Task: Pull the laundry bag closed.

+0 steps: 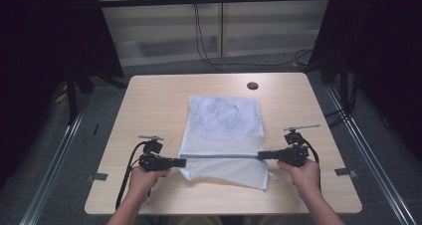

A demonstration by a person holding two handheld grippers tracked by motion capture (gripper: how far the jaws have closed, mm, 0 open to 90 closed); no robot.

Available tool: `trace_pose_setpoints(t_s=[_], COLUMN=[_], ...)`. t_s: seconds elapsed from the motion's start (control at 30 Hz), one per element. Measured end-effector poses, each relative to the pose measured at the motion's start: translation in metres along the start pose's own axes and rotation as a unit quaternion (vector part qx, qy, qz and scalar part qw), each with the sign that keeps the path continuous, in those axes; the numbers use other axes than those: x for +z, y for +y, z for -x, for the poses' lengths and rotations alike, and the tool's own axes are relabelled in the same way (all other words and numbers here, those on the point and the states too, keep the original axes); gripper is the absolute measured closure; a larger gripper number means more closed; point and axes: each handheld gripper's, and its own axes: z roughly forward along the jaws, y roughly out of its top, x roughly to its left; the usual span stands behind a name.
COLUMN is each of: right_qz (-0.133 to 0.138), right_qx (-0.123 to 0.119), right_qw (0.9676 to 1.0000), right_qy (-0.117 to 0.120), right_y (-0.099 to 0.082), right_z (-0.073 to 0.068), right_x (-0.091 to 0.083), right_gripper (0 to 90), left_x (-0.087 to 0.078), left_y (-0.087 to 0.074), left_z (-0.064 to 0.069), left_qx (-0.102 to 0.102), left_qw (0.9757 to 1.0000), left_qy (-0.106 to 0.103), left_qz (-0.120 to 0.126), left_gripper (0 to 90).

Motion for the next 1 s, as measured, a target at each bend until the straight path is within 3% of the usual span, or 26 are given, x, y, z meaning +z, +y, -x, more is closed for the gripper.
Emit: trace_pose_setpoints(t_s=[1.0], right_qz=[0.011], right_qx=[0.009], right_qw=[0.9999], right_qy=[-0.001], right_y=[-0.0007], right_z=[0.0074], right_x=[-0.0083], right_gripper=[87.1], left_x=[-0.0016], left_y=[-0.0002], left_z=[0.0006], left_qx=[-0.004], left_qw=[1.0000], left_qy=[0.001], left_qz=[0.006], left_gripper=[88.6])
